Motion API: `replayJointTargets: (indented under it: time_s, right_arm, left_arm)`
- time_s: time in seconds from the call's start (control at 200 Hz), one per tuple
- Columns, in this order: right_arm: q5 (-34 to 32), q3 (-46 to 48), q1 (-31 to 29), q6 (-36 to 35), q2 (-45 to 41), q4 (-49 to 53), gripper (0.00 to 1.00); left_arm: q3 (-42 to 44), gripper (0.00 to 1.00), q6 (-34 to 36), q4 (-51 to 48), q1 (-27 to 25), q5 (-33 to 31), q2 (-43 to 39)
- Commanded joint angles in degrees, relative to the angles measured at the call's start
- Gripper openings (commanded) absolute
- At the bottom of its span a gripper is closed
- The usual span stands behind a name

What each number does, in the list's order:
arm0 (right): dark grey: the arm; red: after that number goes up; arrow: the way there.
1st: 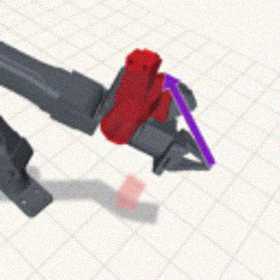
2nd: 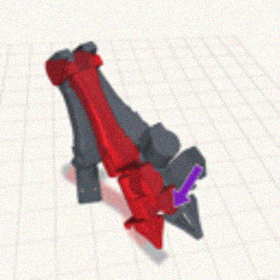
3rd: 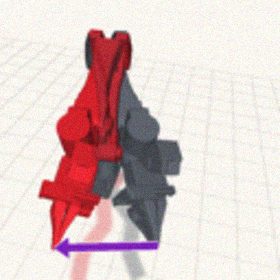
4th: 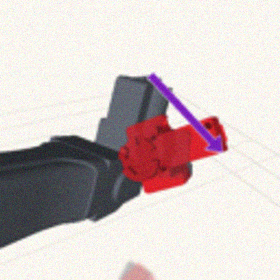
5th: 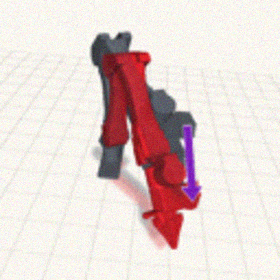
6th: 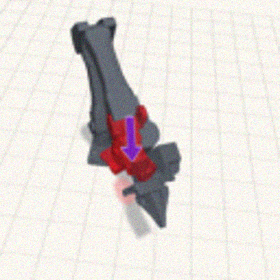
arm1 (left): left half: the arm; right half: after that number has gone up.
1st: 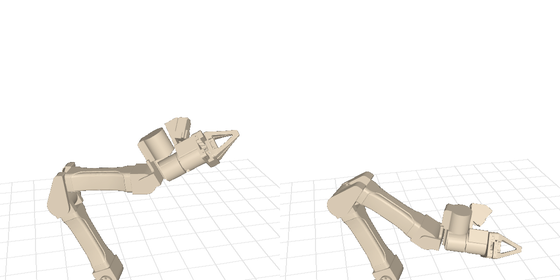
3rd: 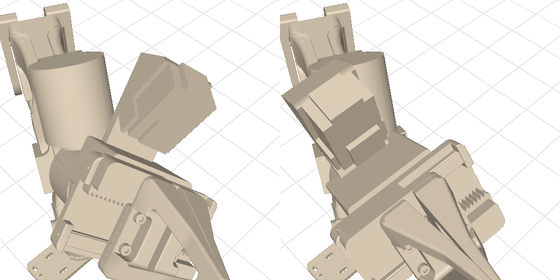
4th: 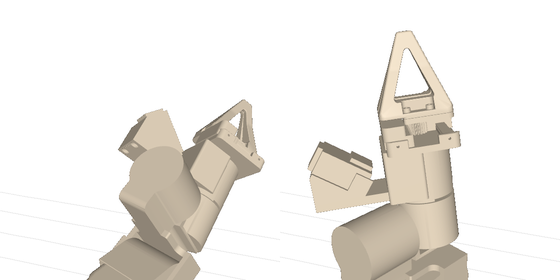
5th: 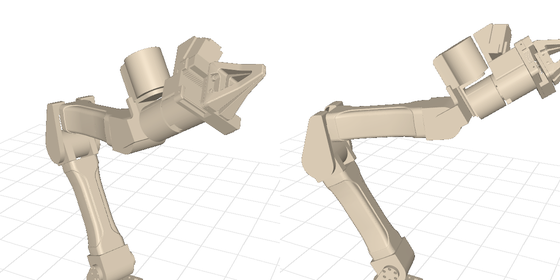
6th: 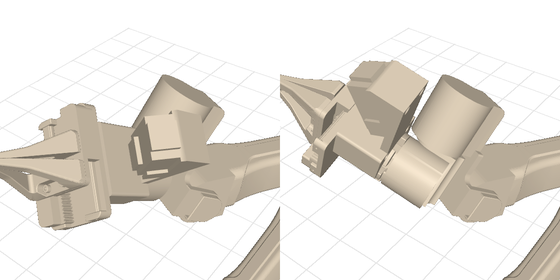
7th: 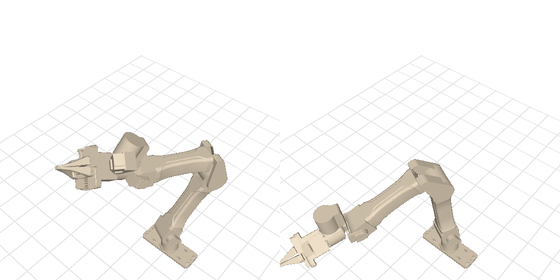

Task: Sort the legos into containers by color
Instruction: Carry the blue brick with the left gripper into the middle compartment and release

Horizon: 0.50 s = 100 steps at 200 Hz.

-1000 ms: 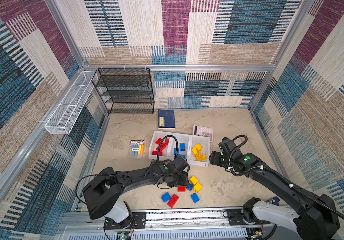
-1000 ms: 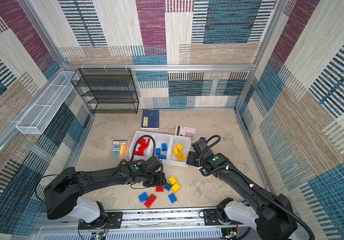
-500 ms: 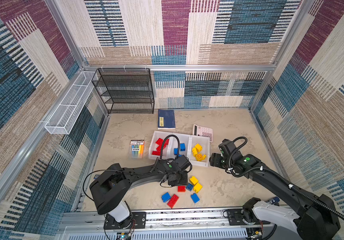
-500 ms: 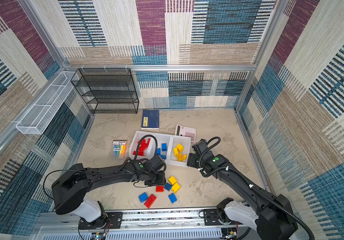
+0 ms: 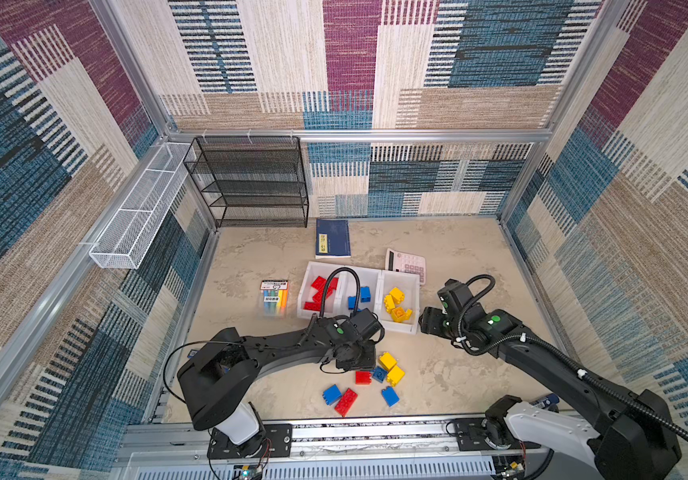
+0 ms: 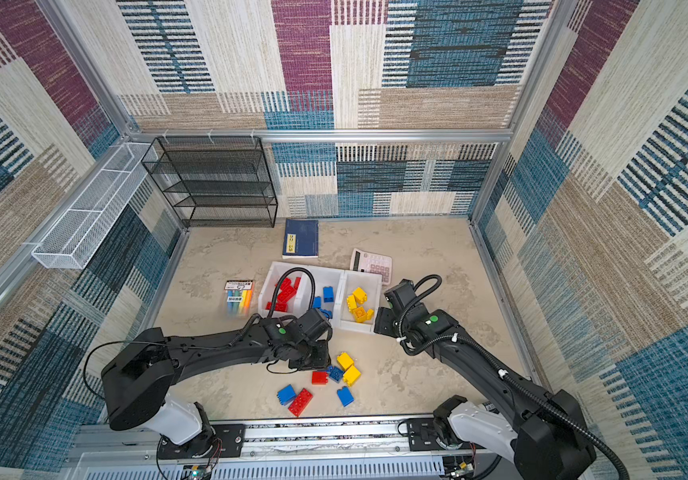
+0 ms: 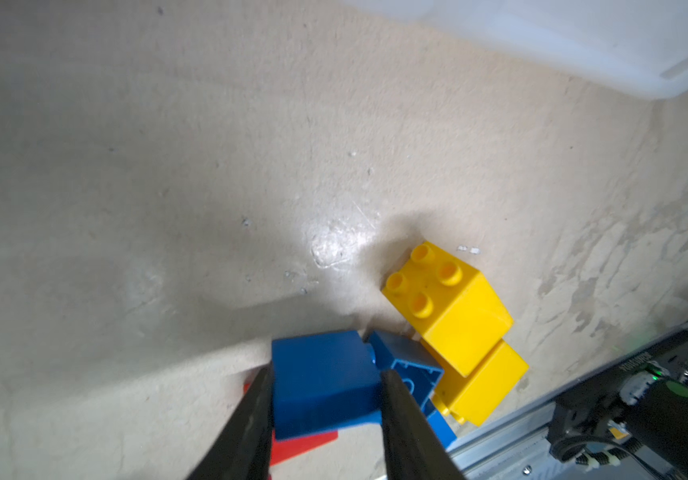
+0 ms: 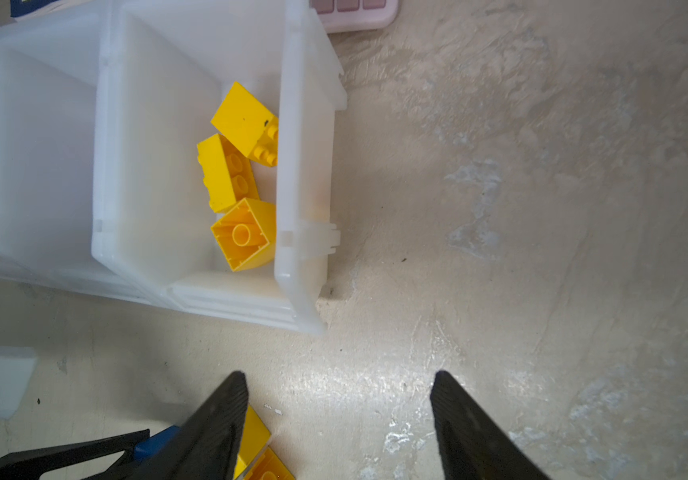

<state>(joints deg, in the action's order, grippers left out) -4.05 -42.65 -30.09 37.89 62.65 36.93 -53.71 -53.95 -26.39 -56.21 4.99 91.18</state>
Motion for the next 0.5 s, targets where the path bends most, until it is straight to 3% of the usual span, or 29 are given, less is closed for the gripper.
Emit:
replayJointTargets:
  time_s: [0.0,0.16,0.496]
  right_arm:
    - [0.3,0.0,0.0,0.2,-0.3,-1.1,0.72]
    - [0.1,-0.1,0.0,0.1,-0.8,-0.7,0.72]
    - [0.2,0.2,0.0,0.3,-1.6,-0.5,0.72]
  left_arm:
    - [-0.9,0.35,1.7,-1.8,0.6,-1.0,-0.5]
    - [-3.8,0.35,4.3,-4.5,2.9,-2.2,-1.9]
    - [-13.2,0.35,11.9,-7.3,14.0,-1.6,-1.6]
